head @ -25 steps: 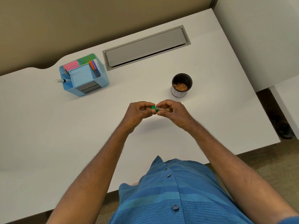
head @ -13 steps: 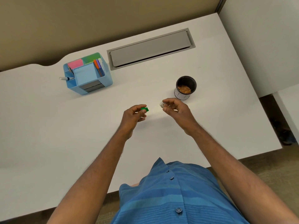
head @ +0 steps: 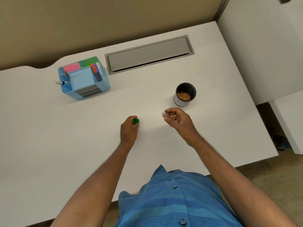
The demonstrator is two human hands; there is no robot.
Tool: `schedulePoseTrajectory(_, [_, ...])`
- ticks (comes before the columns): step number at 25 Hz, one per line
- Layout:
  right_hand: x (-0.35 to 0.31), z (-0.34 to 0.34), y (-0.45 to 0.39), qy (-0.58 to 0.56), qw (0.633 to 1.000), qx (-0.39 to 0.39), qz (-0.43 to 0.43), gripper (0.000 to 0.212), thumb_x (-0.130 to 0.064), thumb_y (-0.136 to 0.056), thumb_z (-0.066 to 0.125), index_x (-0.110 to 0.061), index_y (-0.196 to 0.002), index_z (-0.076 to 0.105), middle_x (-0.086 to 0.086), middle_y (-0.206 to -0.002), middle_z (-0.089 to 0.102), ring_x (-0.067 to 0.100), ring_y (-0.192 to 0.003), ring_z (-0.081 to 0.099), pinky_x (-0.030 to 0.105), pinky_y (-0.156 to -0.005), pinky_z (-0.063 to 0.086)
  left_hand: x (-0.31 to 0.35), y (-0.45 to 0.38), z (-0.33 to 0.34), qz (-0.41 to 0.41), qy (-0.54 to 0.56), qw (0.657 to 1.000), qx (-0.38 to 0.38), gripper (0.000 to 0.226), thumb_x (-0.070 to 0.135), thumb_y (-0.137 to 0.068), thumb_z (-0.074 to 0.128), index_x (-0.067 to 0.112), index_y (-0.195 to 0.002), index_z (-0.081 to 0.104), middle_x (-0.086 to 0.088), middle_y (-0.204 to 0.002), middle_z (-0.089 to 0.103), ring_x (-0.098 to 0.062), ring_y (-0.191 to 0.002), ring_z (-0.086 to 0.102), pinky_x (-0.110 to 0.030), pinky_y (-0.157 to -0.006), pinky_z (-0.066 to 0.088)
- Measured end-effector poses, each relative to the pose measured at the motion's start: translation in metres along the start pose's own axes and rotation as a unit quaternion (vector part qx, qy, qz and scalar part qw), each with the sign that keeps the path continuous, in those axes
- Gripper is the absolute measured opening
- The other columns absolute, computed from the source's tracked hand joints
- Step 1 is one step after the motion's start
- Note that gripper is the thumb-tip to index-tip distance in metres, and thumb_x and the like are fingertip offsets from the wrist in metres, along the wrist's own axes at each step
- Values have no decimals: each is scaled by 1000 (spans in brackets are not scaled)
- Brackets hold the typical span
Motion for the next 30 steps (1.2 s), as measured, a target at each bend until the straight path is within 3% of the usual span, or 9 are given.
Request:
schedulePoseTrajectory(3, [2,-1,0,5,1000,3,4,23,-21,-93,75,-36,-110,70,-15,-108,78,3,-93,69,27,-83,53,0,-1,3,31,-14,999,4,28,-2,-90,71,3,-118,70,-16,-121,70,-28,-110,66,-27,-92,49])
schedulePoseTrajectory(10, [4,1,-3,0,1000,8,10,24,-20,-93,77,-34,-110,70,-9,-110,78,5,-92,69,27,-82,55,-9,-3,5,21,-29,999,-24,34,-1,-87,73,4,-120,64,-17,-122,60,-34,-112,61,-31,-94,49])
schedulePoseTrajectory(15, [2,-5,-6,-24,999,25,16,25,-19,-93,77,-29,-114,70,0,-119,77,11,-98,69,28,-83,54,7,5,8,67,-149,987,-3,62,31,-83,82,18,-137,56,-10,-142,51,-30,-131,46,-43,-106,40])
schedulePoseTrajectory(19, [-10,-32,-11,-10,995,96,-13,26,-23,-92,77,-33,-114,71,-10,-114,77,7,-99,68,23,-85,55,55,0,27,154,-134,979,-15,67,41,-81,81,24,-139,51,-3,-147,47,-26,-135,44,-46,-108,38])
schedulePoseTrajectory(24, [-29,-78,-29,157,964,202,-68,24,-26,-93,73,-30,-117,70,-9,-118,67,-6,-89,63,10,-79,48,121,-15,75,187,-86,969,-135,82,42,-81,83,22,-148,40,-3,-154,44,-26,-137,49,-48,-110,47])
schedulePoseTrajectory(27, [-37,-92,-45,335,919,187,-91,31,-20,-98,68,-17,-129,67,5,-123,62,11,-101,66,21,-83,49,150,-24,104,205,-110,956,-180,95,43,-79,85,17,-154,32,-8,-160,37,-27,-145,41,-42,-114,44])
schedulePoseTrajectory(30, [-42,-97,-60,440,885,131,-79,37,-18,-102,62,-13,-138,61,14,-125,61,30,-110,66,42,-90,56,171,-29,122,231,-96,952,-176,95,40,-77,87,13,-152,35,-9,-156,42,-25,-143,39,-42,-113,45])
Point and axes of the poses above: each hand's wrist, its own y-axis away from the middle knuckle, its own z-axis out of the palm, x = y × z, the point moved 4 cm from there along -y, towards the middle knuckle
